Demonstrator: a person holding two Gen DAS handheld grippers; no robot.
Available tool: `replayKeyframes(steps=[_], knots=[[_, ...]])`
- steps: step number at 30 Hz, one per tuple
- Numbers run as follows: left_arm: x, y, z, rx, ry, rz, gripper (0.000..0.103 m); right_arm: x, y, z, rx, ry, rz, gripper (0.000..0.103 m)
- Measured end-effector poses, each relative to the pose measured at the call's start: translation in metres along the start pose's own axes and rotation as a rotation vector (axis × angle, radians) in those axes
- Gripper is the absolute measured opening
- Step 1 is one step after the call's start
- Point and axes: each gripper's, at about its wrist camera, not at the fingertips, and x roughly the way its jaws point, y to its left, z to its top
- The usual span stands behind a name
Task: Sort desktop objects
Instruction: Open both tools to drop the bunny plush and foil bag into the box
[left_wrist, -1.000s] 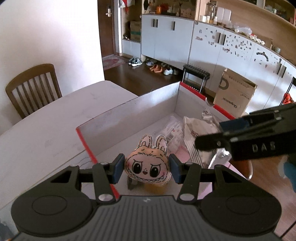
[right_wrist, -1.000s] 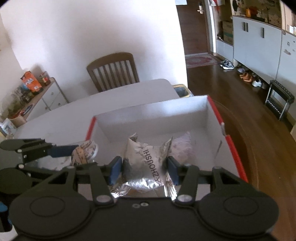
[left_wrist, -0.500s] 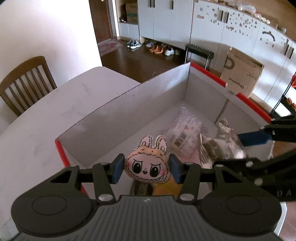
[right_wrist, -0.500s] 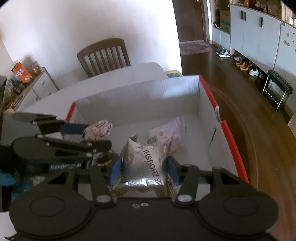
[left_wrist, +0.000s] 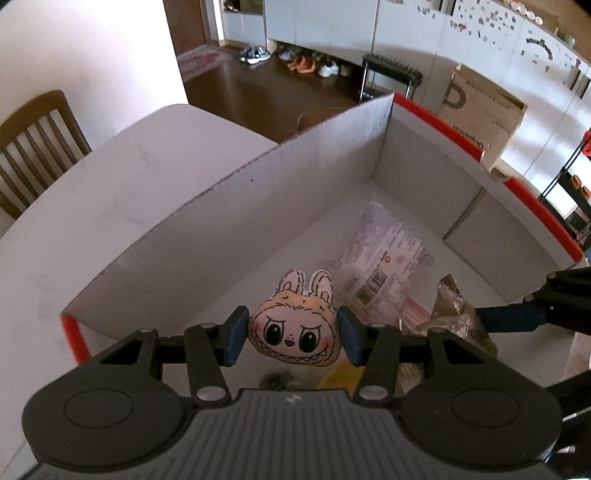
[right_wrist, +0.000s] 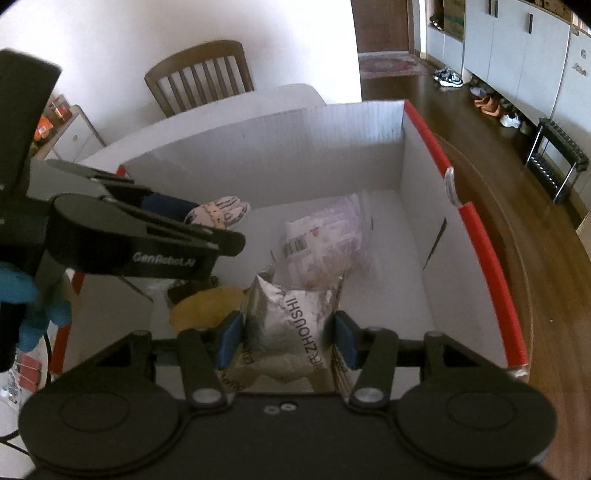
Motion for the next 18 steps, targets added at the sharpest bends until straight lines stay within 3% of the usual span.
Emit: replayKeyframes(steps=[18], knots=[[0.028, 0.003, 0.002, 0.013, 0.136, -0.024, 0.051, 0.020, -0.003, 0.004, 0.000, 0.045, 0.013, 0.057]])
